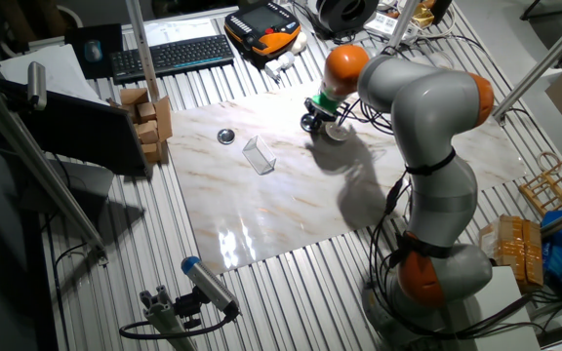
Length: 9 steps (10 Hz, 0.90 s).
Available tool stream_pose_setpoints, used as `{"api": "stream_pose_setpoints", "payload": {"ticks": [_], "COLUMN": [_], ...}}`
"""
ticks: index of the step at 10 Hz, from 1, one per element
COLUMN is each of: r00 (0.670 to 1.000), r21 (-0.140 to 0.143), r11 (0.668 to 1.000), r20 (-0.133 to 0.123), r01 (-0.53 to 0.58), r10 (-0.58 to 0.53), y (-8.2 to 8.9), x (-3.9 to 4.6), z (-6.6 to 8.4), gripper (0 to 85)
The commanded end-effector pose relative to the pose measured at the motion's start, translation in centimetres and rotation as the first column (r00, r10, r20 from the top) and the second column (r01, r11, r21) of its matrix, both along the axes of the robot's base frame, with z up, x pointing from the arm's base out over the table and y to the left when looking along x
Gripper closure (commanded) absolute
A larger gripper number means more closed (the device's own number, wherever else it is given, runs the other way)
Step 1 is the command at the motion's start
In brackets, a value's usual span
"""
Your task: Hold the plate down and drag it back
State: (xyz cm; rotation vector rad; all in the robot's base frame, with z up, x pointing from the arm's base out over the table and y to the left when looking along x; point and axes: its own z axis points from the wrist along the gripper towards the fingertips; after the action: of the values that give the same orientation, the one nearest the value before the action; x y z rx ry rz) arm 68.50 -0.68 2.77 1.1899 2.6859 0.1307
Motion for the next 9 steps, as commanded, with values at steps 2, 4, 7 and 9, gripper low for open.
{"api": "stream_pose_setpoints", "payload": {"ticks": [2, 4, 7, 9], "r00": [1.0, 1.0, 1.0, 1.0], "r21": [-0.001, 0.001, -0.001, -0.003], "r11": [1.0, 1.0, 1.0, 1.0], "r20": [0.0, 0.003, 0.005, 0.003], "r01": [0.0, -0.002, -0.009, -0.012], "r10": [0.0, 0.002, 0.009, 0.012], "y": [-0.5, -1.2, -2.1, -2.7], "x": [0.24, 0.51, 0.74, 0.81], "z": [0.0, -0.1, -0.1, 0.1], "gripper": [85.0, 85.0, 85.0, 85.0]}}
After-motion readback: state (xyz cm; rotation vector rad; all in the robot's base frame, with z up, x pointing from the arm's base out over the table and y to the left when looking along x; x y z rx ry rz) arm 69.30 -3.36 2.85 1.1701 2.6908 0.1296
